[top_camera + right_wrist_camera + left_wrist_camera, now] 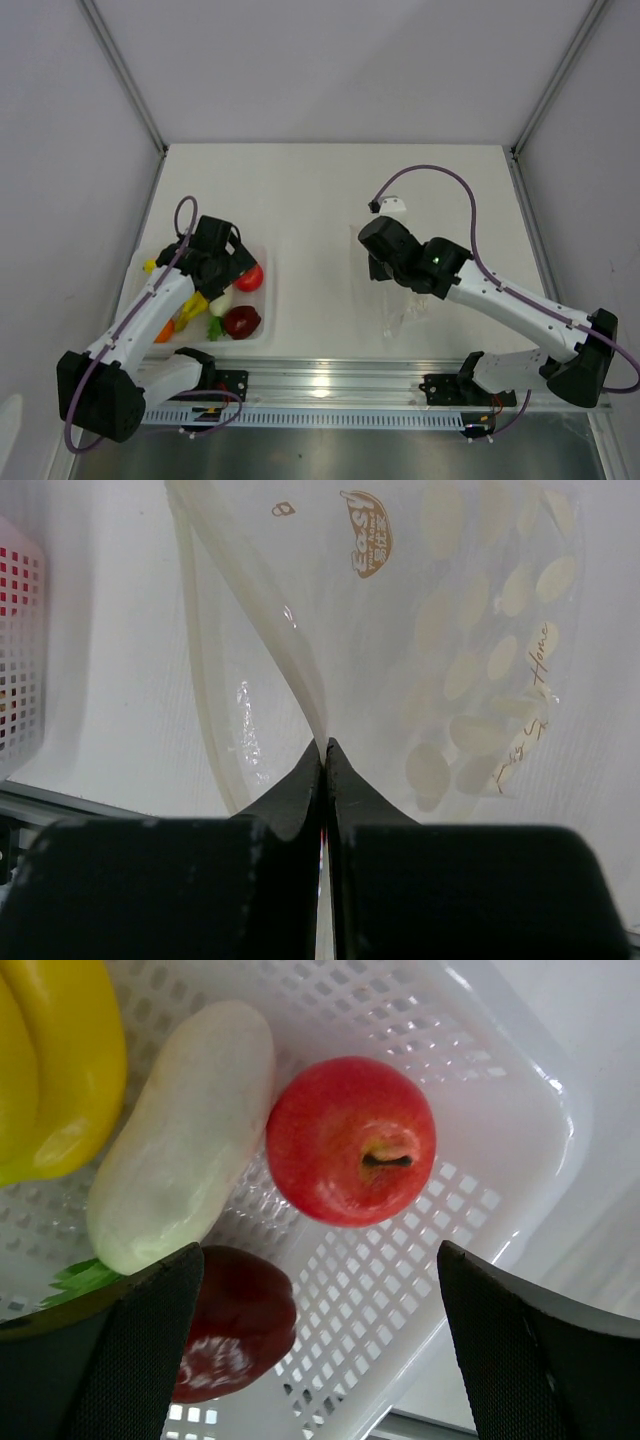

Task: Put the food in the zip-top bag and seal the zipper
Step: Pick up the fake fruit from the bin.

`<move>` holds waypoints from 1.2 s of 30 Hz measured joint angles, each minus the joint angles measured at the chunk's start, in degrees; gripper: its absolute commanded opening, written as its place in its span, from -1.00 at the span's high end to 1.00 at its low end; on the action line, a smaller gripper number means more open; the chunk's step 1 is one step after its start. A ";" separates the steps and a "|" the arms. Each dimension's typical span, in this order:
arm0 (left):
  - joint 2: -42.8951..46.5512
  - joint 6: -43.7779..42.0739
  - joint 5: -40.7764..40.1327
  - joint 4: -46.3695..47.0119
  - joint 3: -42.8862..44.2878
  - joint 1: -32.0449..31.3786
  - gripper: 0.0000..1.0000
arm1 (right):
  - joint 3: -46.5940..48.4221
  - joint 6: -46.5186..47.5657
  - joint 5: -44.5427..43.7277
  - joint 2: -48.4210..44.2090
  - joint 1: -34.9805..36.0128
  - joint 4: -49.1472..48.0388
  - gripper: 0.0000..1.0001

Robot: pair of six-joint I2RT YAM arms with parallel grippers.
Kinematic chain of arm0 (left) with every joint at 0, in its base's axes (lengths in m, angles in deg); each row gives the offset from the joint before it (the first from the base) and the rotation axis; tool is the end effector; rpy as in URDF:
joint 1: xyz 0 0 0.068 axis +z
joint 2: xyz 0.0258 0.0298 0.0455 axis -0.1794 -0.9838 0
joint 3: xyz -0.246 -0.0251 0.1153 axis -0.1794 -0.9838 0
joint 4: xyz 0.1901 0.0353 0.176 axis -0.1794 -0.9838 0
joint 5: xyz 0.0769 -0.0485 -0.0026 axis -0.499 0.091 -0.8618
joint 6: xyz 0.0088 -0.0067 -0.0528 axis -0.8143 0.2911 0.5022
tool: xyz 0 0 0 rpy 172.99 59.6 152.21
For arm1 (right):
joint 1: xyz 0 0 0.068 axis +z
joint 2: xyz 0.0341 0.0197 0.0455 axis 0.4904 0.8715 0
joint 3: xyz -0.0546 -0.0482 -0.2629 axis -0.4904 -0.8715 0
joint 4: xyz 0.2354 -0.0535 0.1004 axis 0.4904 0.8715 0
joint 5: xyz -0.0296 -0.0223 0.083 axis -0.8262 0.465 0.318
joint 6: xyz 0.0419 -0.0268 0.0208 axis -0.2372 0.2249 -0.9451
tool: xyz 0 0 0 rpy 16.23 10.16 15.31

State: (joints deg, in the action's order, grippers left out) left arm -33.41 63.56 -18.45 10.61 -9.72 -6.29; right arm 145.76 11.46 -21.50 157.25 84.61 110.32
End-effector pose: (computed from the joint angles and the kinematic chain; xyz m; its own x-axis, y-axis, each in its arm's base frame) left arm 0.1810 -0.0473 0.2483 -0.6586 -0.6416 -0.3932 -0.5799 0.7657 -0.2781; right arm 0.1582 0.2005 0.3359 -0.6809 -0.1344 -0.7200 -0.2516 0.9661 0.0576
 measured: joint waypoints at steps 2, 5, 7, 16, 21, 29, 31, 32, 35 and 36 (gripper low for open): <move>-2.97 0.39 0.63 1.05 1.42 0.24 -0.99 | -0.20 0.00 0.07 -0.11 -0.07 -0.11 1.00; -6.80 0.87 1.60 3.30 3.17 0.35 -0.99 | -0.37 0.02 0.07 -0.17 -0.26 -0.20 1.00; -8.87 1.36 2.10 4.37 3.67 0.37 -0.99 | -0.37 0.04 0.09 -0.20 -0.44 -0.28 1.00; -16.22 3.65 2.45 6.62 4.59 0.52 -0.99 | -0.39 0.33 0.11 -0.42 -1.75 -0.50 1.00; -18.03 4.76 1.53 7.13 5.20 0.70 -0.99 | -0.48 0.76 0.37 -0.42 -2.45 -0.57 1.00; -20.72 5.84 0.59 7.65 5.29 0.79 -0.95 | -0.50 1.09 0.79 -0.42 -2.97 -0.81 1.00; -20.72 5.90 0.42 7.89 5.25 0.79 -0.86 | -0.52 1.07 1.01 -0.42 -2.99 -0.92 1.00; -20.72 5.92 0.31 7.93 5.09 0.79 -0.83 | -0.52 1.09 1.11 -0.42 -2.99 -0.92 1.00; -20.70 5.84 0.09 8.15 4.50 0.81 -0.63 | -0.52 1.07 1.40 -0.42 -2.99 -0.92 1.00; -20.63 5.81 0.07 8.35 4.33 0.81 -0.55 | -0.52 1.05 1.53 -0.42 -2.99 -0.94 1.00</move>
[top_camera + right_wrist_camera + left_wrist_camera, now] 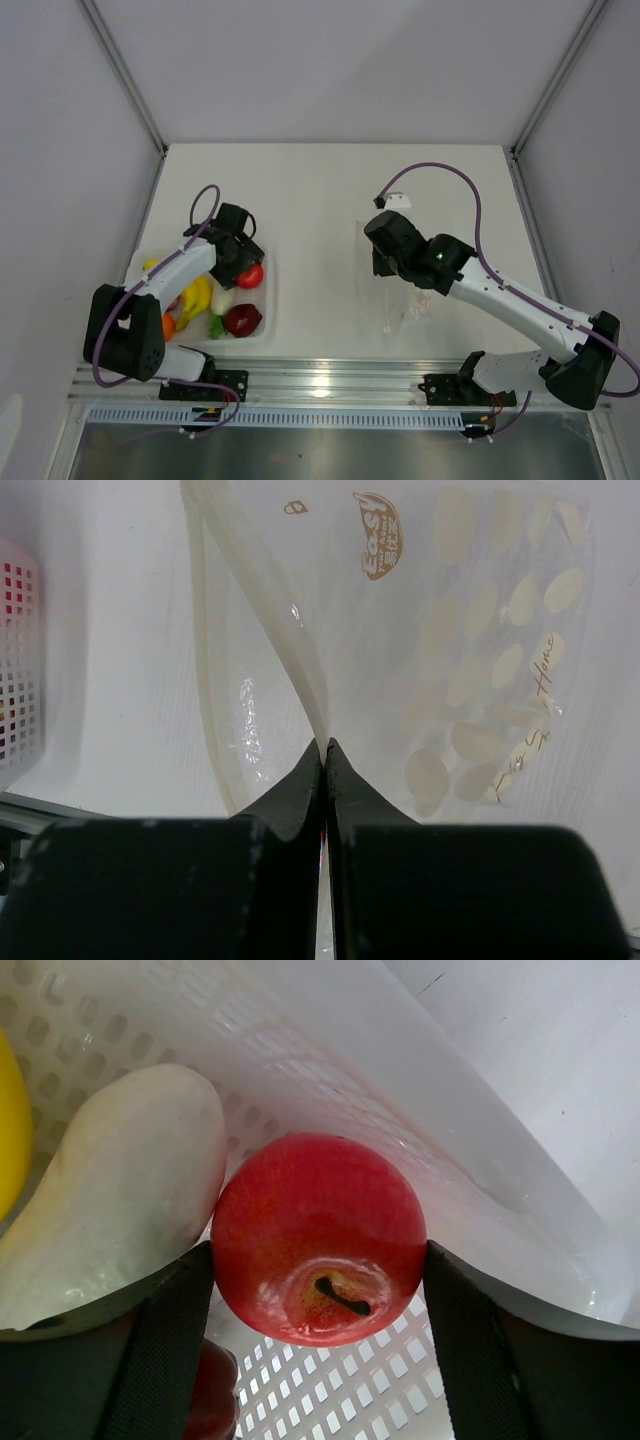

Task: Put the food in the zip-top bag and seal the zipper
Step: Pick up the fake fruit from the bin.

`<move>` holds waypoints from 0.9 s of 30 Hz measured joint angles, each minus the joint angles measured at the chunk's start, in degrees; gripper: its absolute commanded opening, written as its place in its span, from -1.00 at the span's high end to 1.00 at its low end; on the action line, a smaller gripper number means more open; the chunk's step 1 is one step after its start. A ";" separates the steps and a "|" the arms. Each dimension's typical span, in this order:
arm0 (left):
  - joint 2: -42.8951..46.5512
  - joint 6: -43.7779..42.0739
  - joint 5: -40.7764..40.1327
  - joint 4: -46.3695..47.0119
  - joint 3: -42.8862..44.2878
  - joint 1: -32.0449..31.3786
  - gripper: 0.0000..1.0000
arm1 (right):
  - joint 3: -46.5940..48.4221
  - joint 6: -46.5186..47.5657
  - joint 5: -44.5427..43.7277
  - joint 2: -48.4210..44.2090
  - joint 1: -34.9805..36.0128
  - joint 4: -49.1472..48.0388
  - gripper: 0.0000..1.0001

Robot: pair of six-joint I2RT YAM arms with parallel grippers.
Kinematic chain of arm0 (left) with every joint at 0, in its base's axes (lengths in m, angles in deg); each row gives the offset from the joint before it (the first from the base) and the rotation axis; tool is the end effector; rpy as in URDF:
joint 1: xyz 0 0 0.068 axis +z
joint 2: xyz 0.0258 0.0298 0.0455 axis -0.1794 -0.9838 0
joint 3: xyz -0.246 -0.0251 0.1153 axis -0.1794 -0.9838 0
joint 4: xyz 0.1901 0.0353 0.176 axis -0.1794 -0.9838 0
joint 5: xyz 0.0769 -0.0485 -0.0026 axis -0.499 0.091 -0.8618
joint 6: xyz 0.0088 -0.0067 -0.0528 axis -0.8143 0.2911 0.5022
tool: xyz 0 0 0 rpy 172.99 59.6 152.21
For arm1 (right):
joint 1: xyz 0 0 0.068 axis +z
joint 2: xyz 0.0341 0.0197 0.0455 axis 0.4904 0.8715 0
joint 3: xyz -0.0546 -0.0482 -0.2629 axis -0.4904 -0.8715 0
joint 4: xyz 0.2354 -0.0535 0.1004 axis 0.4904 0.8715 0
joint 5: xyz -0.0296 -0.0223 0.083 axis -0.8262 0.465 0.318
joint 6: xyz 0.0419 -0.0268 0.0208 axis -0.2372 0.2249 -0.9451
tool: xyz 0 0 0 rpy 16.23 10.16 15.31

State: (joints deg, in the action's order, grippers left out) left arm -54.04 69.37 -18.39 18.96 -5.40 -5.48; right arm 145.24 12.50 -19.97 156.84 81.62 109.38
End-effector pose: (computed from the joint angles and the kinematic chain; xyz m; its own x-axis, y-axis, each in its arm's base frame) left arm 0.2451 -0.0628 0.2043 -0.6316 -0.7115 -0.3079 -0.6878 0.6975 -0.2009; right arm 0.1676 0.1923 0.3355 -0.6865 -0.1110 -0.7186 -0.2297 0.9708 0.0695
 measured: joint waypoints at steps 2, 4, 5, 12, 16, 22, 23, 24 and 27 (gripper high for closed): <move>0.24 -0.13 0.00 0.52 -0.22 -0.02 -0.49 | 0.00 0.00 0.20 -0.02 0.00 0.00 1.00; 0.39 -0.20 0.02 0.92 -0.48 -0.02 -0.29 | 0.00 0.00 0.46 -0.02 -0.04 -0.02 1.00; 0.55 -0.22 0.02 1.27 -0.72 -0.02 -0.22 | 0.00 -0.02 0.55 -0.04 -0.04 -0.02 1.00; 3.08 -0.94 0.39 2.80 -2.69 -0.02 0.75 | 0.00 -0.28 1.11 -0.13 -0.09 -0.17 1.00; 8.50 -2.56 1.11 2.01 -3.52 0.00 0.99 | 0.00 -0.50 1.55 -0.61 -0.09 -0.33 1.00; 22.05 -5.35 2.84 1.38 -3.23 -0.07 0.99 | 0.00 -0.52 1.62 -1.14 -0.09 -0.42 1.00; 24.39 -5.92 3.69 1.42 -3.15 -0.20 0.99 | 0.00 -0.52 1.66 -1.14 -0.09 -0.39 1.00; 26.16 -6.56 4.55 1.70 -3.08 -0.31 0.99 | 0.00 -0.55 1.75 -1.14 -0.09 -0.39 1.00; 32.46 -9.66 10.71 5.05 -3.10 -1.20 0.99 | 0.00 -0.87 2.14 -1.14 -0.09 -0.42 1.00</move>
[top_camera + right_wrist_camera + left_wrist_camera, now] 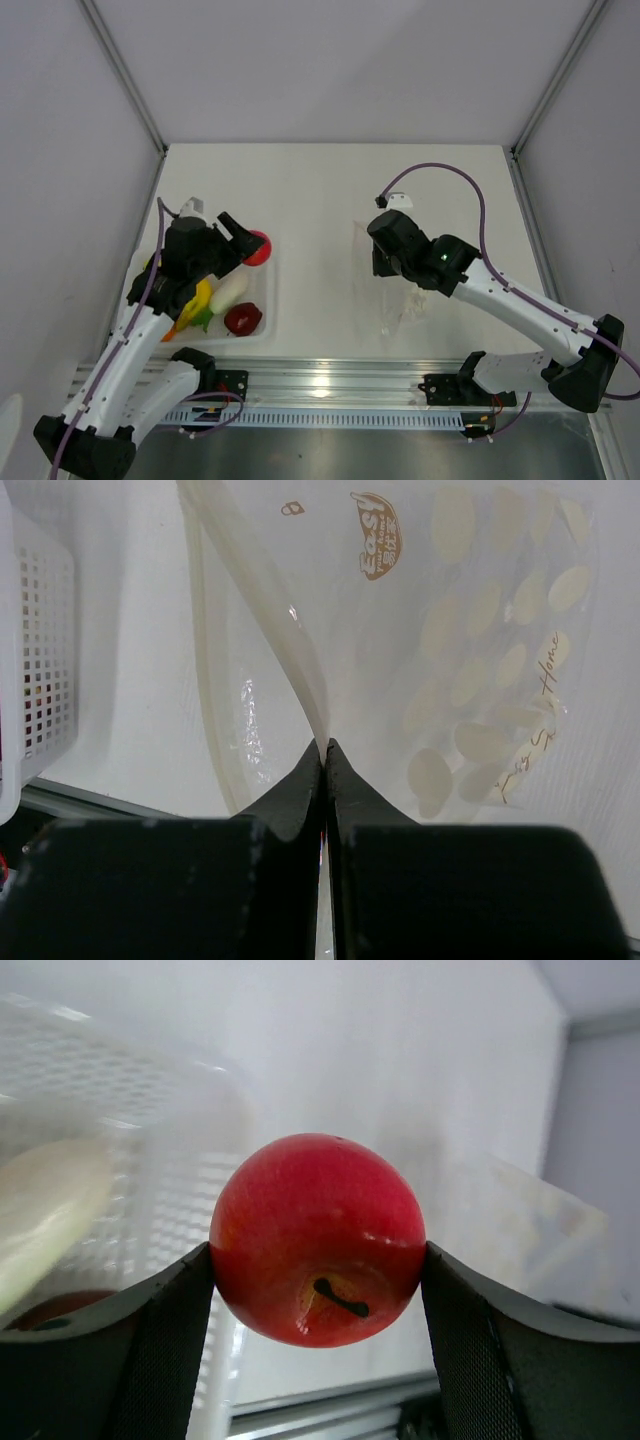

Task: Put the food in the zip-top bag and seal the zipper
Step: Pick up the fake fruit from the bin, then place the fake fruit in the zipper food storage bag.

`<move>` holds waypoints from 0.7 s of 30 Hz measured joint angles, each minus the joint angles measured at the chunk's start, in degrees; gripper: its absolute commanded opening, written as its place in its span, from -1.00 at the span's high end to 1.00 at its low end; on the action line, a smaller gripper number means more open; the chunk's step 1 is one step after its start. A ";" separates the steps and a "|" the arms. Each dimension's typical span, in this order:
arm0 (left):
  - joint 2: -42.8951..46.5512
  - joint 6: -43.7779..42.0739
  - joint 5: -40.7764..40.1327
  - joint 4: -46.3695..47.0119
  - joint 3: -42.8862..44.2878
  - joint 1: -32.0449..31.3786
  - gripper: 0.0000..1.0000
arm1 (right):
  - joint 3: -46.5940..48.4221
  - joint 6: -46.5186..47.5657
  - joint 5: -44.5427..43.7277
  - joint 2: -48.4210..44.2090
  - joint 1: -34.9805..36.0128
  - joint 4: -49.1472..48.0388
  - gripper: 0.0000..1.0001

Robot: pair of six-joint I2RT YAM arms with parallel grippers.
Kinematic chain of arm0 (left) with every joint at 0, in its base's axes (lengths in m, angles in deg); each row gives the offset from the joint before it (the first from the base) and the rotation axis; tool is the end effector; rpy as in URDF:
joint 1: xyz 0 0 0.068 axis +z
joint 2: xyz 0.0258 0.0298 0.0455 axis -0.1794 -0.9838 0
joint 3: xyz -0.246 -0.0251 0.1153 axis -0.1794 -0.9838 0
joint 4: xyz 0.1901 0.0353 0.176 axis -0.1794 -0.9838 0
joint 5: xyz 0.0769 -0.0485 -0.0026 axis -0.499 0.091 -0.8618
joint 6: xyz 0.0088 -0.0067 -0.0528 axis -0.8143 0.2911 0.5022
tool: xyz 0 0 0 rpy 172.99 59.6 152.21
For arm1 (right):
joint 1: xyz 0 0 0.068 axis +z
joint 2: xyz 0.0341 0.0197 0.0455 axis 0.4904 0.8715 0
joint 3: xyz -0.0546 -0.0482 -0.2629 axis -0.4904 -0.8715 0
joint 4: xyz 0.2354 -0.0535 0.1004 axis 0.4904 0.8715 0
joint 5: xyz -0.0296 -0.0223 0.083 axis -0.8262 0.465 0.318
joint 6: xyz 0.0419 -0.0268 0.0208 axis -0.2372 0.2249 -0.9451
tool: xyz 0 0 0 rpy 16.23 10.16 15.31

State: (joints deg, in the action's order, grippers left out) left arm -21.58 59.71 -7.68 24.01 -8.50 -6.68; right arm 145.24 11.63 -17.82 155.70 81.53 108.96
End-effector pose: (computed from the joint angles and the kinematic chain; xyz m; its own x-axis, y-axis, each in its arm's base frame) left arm 0.1666 -0.0512 0.3045 -0.5903 -0.6308 -0.5036 -0.2540 0.7374 -0.6259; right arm 0.1647 0.1900 0.3403 -0.6918 -0.0844 -0.7171 -0.2411 0.9632 0.1192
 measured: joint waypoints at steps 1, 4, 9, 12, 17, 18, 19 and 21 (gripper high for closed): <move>1.66 -0.92 2.75 2.03 -0.11 -0.57 0.99 | 0.00 -0.09 0.33 0.00 0.00 -0.02 1.00; 4.20 -2.51 10.88 9.07 -0.72 -3.26 0.99 | 0.00 -0.52 1.44 0.00 0.00 -0.59 1.00; 1.81 -3.37 21.68 22.47 -2.47 -10.67 0.99 | 0.00 -1.64 4.15 0.00 0.00 -2.25 1.00; -1.57 -2.82 26.80 31.82 -5.42 -15.37 0.99 | 0.00 -2.19 6.03 0.00 -0.07 -3.08 1.00; -6.60 -0.87 31.36 42.91 -8.09 -21.24 0.99 | 0.00 -3.23 8.83 0.00 -0.07 -4.39 1.00; -7.52 -0.61 31.65 44.44 -8.09 -22.03 0.99 | 0.00 -3.54 9.49 0.00 -0.07 -4.70 1.00; -8.37 -0.33 31.87 45.99 -8.09 -22.58 0.99 | 0.00 -3.72 10.03 0.00 -0.11 -5.01 1.00; -9.79 0.07 31.93 47.74 -8.11 -23.32 0.99 | 0.00 -4.02 10.97 -0.11 -0.20 -5.22 1.00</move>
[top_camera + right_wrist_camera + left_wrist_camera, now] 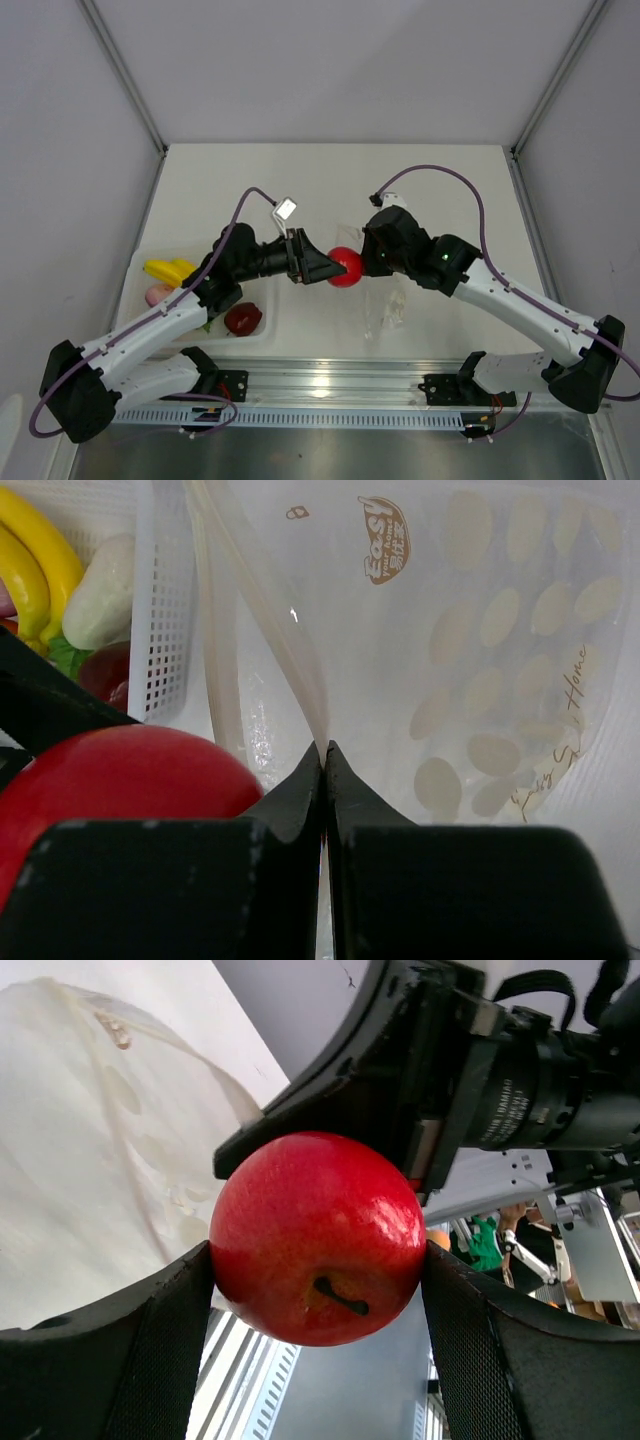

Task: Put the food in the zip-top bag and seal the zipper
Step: Place the fake fruit in the zipper food storage bag.

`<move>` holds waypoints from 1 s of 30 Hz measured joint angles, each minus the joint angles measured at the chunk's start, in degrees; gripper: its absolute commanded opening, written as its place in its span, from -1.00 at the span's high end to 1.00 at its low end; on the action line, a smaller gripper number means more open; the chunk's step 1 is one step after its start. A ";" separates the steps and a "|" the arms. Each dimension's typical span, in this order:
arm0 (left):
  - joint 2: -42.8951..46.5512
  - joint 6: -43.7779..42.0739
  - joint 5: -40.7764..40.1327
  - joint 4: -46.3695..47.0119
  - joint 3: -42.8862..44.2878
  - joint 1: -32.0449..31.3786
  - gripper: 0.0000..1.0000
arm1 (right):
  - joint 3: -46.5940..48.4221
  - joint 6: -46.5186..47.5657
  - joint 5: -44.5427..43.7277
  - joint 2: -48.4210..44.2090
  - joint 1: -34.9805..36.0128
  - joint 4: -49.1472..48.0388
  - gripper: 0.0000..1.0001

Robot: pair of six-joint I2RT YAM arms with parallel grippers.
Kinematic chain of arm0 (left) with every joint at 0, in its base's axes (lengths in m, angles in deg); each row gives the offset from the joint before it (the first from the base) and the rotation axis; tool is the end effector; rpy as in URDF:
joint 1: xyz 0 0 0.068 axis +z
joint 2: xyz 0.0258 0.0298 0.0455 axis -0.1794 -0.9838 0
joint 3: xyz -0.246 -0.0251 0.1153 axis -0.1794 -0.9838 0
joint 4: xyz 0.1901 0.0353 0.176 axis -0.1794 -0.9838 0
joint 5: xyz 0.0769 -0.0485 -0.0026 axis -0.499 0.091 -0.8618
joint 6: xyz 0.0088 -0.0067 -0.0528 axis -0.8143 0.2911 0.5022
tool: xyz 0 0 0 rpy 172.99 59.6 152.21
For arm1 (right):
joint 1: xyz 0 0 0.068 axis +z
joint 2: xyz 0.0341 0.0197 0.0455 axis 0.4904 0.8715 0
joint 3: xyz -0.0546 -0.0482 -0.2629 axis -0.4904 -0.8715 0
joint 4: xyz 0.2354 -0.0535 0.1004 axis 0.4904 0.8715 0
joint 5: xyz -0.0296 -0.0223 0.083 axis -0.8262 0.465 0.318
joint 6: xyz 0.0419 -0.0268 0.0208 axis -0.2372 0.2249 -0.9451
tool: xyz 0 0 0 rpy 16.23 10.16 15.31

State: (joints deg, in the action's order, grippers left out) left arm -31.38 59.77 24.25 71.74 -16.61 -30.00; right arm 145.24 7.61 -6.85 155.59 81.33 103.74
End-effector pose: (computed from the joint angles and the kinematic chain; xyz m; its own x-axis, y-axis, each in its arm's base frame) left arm 0.1648 -0.1649 0.3070 -0.7954 -0.1856 -0.5770 0.5302 0.2482 -0.8107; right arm 0.1651 0.1996 0.3463 -0.7405 -0.0035 -0.6720 -0.3020 0.8950 0.3282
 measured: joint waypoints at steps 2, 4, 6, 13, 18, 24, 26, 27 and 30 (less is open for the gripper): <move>-1.01 0.07 -0.66 0.52 0.00 -0.07 0.99 | 0.00 -0.15 0.72 -0.33 -0.24 0.17 1.00; -2.21 0.04 -1.60 0.17 0.09 -0.31 0.99 | -0.02 -0.15 1.20 -0.92 -0.74 0.48 1.00; -3.26 -0.02 -3.65 -1.92 0.50 -0.70 0.99 | -0.07 -0.28 1.44 -1.70 -0.98 0.85 1.00; -3.87 -1.55 -9.92 -11.89 1.27 -2.45 0.99 | -0.07 -1.62 2.99 -3.52 -1.73 -0.87 1.00; -5.51 -3.50 -13.90 -18.05 4.24 -3.58 0.83 | -0.09 -2.36 4.57 -3.72 -1.97 -2.21 1.00; -6.47 -5.03 -14.19 -19.26 6.19 -5.20 0.00 | -1.36 -2.64 5.92 -3.72 -2.14 -3.52 1.00; -6.47 -5.18 -14.19 -19.63 6.19 -5.22 -0.36 | -1.92 -2.64 6.29 -3.72 -2.16 -3.87 1.00; -6.47 -5.44 -14.19 -19.80 6.19 -5.22 -0.60 | -2.12 -2.62 6.47 -3.72 -2.19 -3.98 1.00; -6.34 -6.38 -14.03 -19.98 6.19 -5.25 -0.99 | -2.58 -2.62 7.10 -3.72 -2.40 -4.31 1.00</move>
State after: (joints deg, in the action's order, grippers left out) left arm -37.71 53.39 10.22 51.77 -10.42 -35.25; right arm 142.66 4.99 0.25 151.87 78.93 99.43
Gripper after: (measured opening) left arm 0.891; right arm 0.003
